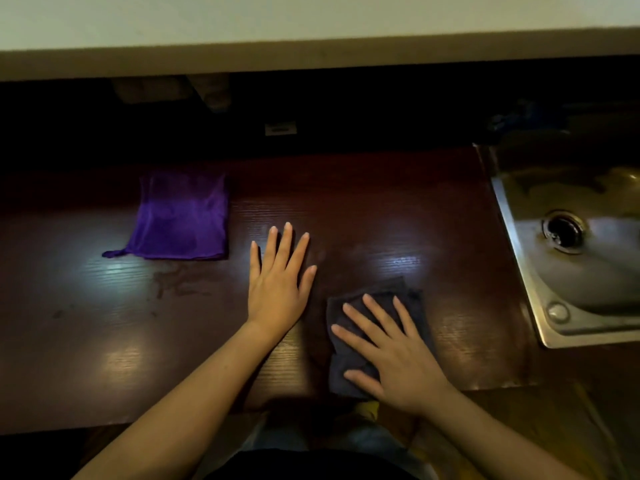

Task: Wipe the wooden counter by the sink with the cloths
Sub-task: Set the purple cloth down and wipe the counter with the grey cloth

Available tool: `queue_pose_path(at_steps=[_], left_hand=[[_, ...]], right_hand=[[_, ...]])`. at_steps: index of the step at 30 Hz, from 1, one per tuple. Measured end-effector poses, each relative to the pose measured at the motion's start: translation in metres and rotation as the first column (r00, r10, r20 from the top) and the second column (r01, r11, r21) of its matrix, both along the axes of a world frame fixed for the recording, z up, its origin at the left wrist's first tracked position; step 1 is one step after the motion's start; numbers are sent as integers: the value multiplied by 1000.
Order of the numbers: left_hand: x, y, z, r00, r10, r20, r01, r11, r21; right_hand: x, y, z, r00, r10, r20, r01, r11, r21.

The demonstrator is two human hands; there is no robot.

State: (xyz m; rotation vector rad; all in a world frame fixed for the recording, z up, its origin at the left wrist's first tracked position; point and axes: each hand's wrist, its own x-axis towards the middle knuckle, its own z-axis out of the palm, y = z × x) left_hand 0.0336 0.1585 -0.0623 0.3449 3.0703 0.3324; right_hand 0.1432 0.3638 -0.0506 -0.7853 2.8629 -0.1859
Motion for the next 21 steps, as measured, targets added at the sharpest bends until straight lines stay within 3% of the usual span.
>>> queue_pose_path(at_steps=[13, 21], left_hand=[[0, -2, -8, 999, 24, -30, -25, 999, -46], [0, 0, -7, 999, 25, -35, -27, 998, -56]], right_hand=[[-200, 0, -7, 967, -240, -84, 235, 970, -61], [-199, 40, -13, 949, -292, -115, 283, 955, -90]])
